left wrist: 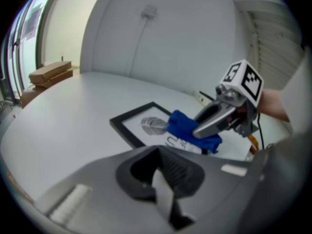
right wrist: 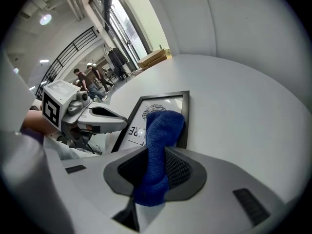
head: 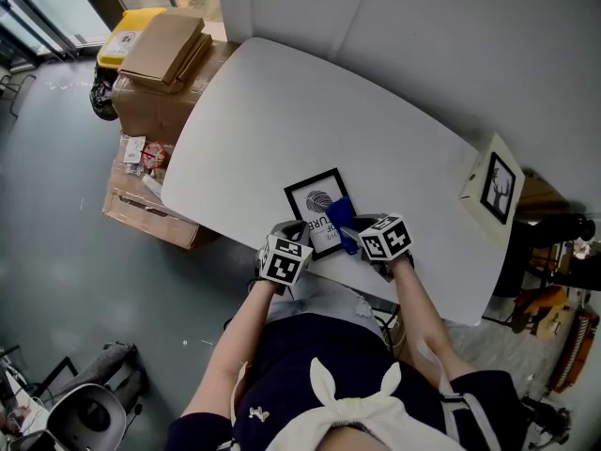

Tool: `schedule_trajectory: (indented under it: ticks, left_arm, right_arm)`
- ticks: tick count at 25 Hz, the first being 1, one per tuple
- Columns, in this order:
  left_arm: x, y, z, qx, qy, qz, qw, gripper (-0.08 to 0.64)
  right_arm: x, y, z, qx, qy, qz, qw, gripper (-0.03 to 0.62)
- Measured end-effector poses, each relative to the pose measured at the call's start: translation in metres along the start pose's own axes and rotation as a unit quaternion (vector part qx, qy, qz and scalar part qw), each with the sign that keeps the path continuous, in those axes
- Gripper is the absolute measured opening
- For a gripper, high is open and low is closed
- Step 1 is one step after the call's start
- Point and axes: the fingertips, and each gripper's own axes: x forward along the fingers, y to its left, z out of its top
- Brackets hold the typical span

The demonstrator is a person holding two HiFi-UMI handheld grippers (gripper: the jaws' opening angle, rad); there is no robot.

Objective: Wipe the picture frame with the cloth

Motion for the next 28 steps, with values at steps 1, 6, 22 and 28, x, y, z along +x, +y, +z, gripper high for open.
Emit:
schedule_trajectory:
  ticks: [1, 6, 22, 28]
  left_arm:
    - [0.0, 0.0, -0.001, 0.001, 0.0, 0.0, 1.0, 0.003]
    - [-0.001, 0.0, -0.002, -0.002, 0.003, 0.001, 1.0, 0.002]
    - [0.0, 0.001, -0.002, -0.005, -0.002, 0.002, 1.0, 0.003]
    - [-0.001, 0.0, -0.002, -0.007, -0.002, 0.0, 1.0, 0.002]
  right_arm:
    - [0.0, 0.0, 0.0, 0.001, 0.0, 0.001, 1.0, 0.084]
    - [0.003, 0.009, 0.0, 0.012, -0.004, 0.013, 1.0, 0.084]
    - [0.029, 0.063, 0.003, -0.018, 0.006, 0.062, 0.998, 0.084]
    - [0.033, 0.073, 0.003, -0.033, 0.013, 0.06, 0.998, 0.084]
